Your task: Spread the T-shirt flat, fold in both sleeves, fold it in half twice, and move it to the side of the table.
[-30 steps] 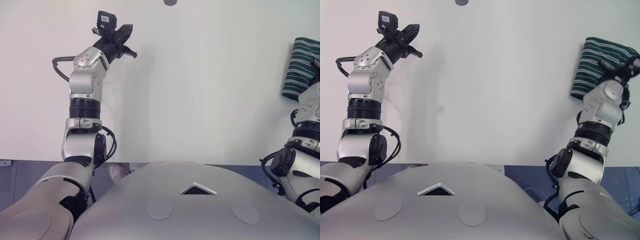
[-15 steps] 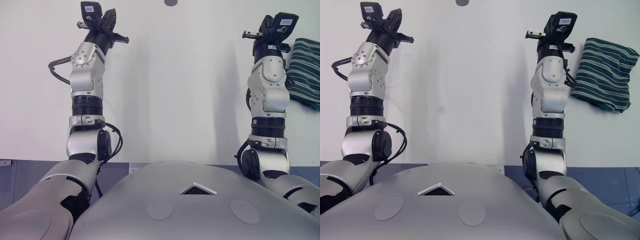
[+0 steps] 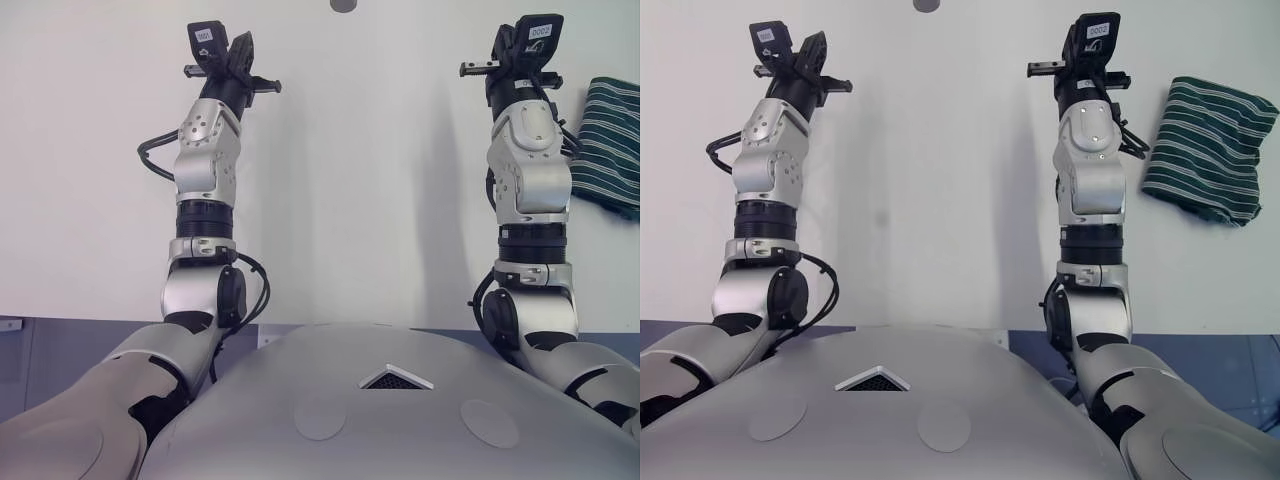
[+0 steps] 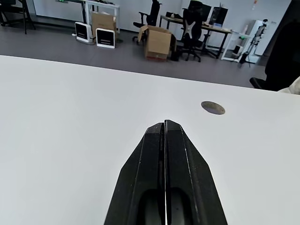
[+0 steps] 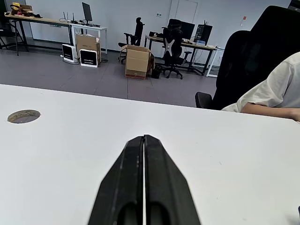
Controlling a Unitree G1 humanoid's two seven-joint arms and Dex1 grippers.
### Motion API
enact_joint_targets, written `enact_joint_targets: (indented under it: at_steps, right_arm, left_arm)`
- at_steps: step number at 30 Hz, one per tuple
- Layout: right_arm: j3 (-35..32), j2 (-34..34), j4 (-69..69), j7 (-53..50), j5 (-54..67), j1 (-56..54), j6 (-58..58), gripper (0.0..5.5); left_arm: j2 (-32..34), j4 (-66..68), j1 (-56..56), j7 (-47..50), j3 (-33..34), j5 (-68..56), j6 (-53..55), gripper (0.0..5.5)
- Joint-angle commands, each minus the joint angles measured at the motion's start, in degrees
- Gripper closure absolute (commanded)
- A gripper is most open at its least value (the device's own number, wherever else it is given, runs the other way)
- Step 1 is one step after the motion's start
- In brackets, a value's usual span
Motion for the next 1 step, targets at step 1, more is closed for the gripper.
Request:
enact_joint_targets:
  at_steps: [1]
  right_arm:
    - [0.4,1.6,-1.9,-0.5,-1.3,2.0,0.4,5.5]
  left_arm:
    - [1.1,-0.1,0.2,-1.3,-0.1,0.2,-0.5,5.49]
